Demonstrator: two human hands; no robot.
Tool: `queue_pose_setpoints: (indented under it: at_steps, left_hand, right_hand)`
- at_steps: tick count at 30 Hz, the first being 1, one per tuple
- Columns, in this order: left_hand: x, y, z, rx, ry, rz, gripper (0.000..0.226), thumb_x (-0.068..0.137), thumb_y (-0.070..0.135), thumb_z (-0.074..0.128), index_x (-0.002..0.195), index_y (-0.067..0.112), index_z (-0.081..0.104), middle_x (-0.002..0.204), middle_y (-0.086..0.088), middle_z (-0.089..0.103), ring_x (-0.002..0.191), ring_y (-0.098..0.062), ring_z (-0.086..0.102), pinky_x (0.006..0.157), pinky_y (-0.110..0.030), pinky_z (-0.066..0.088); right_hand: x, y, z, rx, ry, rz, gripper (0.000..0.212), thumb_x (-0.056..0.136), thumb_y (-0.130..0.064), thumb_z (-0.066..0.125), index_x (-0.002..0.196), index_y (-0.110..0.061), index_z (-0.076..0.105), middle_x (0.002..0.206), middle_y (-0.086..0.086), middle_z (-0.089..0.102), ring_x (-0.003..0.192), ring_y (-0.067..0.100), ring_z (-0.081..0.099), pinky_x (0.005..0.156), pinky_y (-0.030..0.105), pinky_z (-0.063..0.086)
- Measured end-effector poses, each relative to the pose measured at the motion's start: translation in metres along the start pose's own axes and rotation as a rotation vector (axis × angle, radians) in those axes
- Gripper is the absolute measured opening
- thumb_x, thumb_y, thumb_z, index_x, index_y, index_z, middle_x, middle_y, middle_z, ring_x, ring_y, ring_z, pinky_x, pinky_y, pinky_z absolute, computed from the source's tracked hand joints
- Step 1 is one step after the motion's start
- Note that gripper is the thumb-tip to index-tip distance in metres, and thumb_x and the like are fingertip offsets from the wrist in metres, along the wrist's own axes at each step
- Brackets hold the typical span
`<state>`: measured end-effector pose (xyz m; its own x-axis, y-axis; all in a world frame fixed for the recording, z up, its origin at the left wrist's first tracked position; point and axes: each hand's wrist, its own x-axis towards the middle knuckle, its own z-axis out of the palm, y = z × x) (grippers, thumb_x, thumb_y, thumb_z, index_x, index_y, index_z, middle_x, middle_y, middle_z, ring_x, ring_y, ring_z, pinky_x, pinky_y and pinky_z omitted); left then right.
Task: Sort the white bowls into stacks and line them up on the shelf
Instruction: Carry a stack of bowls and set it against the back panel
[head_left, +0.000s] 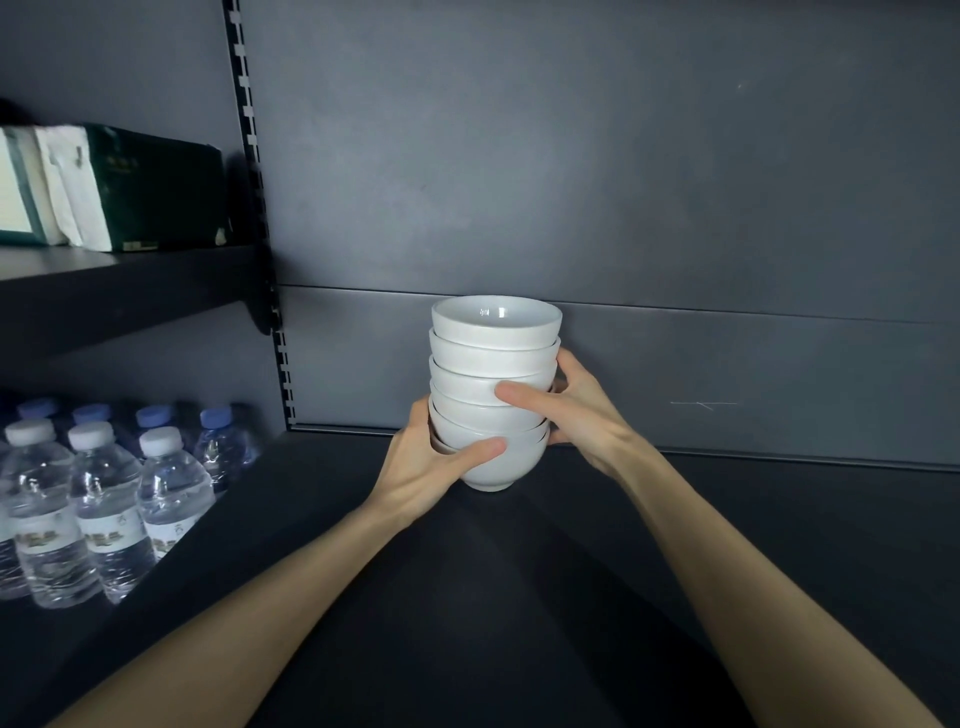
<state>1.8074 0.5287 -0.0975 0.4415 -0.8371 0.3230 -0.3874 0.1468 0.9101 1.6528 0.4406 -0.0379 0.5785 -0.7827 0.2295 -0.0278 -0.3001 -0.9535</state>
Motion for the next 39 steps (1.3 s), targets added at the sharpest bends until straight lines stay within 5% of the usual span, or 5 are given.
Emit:
queue_pose_setpoints:
  at_steps: [8,20,39]
  left_hand:
    - [-0.0021,0.0027,-0.0002,0.021,-0.006,0.011,0.090,0.055,0.057,0.077,0.131,0.025,0.042,0.113,0.021,0.058,0.099,0.011,0.053,0.067,-0.004,0.044]
    - [0.0008,-0.0007,-0.0020,0.044,0.006,0.008,0.070,0.071,0.040,0.080,0.129,0.019,0.046,0.111,0.017,0.060,0.097,0.011,0.053,0.065,0.001,0.043]
    - [0.0012,0.0008,-0.0033,0.006,-0.021,0.013,0.078,0.061,0.045,0.084,0.125,0.022,0.047,0.111,0.019,0.061,0.102,0.004,0.057,0.068,-0.004,0.045]
  right_hand:
    - [0.0000,0.0016,0.0013,0.042,0.014,0.003,0.069,0.072,-0.026,0.083,0.131,-0.029,0.049,0.113,-0.009,0.068,0.102,0.010,0.067,0.085,0.044,0.057]
    - [0.0020,0.0027,0.0018,0.026,0.014,-0.015,0.073,0.070,-0.028,0.083,0.134,-0.029,0.048,0.113,-0.005,0.068,0.101,0.009,0.067,0.087,0.036,0.056]
    - [-0.0018,0.0031,-0.0014,0.006,-0.009,-0.007,0.079,0.073,-0.030,0.081,0.140,-0.030,0.039,0.119,-0.007,0.064,0.106,0.009,0.063,0.085,0.032,0.055]
